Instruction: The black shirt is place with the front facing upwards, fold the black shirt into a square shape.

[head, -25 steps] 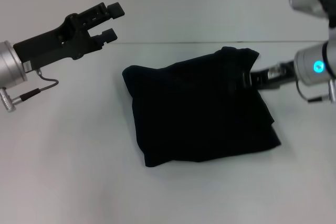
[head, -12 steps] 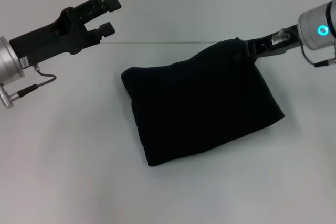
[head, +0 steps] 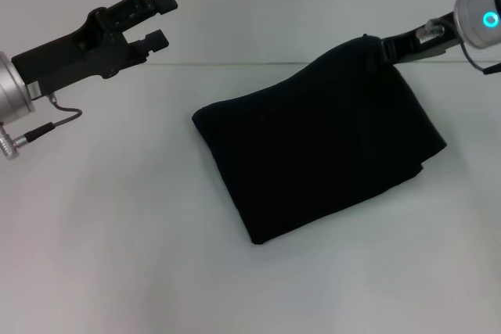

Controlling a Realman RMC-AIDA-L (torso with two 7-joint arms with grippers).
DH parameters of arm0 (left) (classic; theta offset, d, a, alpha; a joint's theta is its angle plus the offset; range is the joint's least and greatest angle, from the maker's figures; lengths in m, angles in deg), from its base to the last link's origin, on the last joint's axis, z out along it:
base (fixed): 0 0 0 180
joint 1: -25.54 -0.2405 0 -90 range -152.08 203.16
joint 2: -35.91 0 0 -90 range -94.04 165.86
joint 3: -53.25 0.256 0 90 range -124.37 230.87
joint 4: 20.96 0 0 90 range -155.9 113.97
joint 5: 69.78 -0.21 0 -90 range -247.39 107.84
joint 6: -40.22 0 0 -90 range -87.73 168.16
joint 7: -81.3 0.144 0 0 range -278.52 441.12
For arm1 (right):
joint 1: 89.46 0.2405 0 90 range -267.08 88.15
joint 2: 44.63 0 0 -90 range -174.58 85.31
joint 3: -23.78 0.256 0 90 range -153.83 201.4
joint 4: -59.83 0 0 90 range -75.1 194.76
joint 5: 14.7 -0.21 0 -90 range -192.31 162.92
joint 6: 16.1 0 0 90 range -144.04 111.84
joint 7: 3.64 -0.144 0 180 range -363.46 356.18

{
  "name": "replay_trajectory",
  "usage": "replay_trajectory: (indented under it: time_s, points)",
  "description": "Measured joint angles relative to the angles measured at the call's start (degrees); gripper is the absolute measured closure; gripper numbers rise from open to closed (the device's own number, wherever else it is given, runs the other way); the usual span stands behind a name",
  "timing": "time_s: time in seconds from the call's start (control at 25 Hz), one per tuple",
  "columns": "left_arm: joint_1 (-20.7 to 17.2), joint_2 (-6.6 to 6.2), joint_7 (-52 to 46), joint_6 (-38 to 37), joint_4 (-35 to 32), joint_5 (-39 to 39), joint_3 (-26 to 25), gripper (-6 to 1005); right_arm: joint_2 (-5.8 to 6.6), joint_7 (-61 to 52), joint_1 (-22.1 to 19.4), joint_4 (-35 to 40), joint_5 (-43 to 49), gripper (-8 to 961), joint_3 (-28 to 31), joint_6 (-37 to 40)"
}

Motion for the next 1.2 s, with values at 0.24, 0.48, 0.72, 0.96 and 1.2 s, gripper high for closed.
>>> replay_trajectory:
  time_s: [0.24, 0.48, 0.72, 0.96, 1.2]
  points:
    - [0.0, 0.0, 0.0, 0.0, 0.0, 0.0, 0.0, 98, 0.28, -0.3, 0.0, -0.9, 1.9, 855, -0.1, -1.6]
    - [0.0, 0.03, 0.4, 0.0, 0.1, 0.0, -0.7, 98, -0.33, 0.3, 0.3, -8.0, 4.5, 835, -3.8, -11.3]
    - [-0.2, 0.14, 0.4, -0.1, 0.1, 0.0, -0.8, 98, -0.74, -0.3, 0.6, -11.7, 5.7, 815, -7.3, -15.6]
    - [-0.3, 0.28, 0.4, -0.3, 0.1, 0.0, -0.8, 97, -0.67, -2.0, 0.7, -12.0, 8.4, 796, -7.3, -18.4]
    - [-0.4, 0.35, 0.3, -0.4, 0.1, 0.1, -0.8, 97, -0.36, -8.9, 2.3, -15.2, 18.0, 681, -6.8, -25.1]
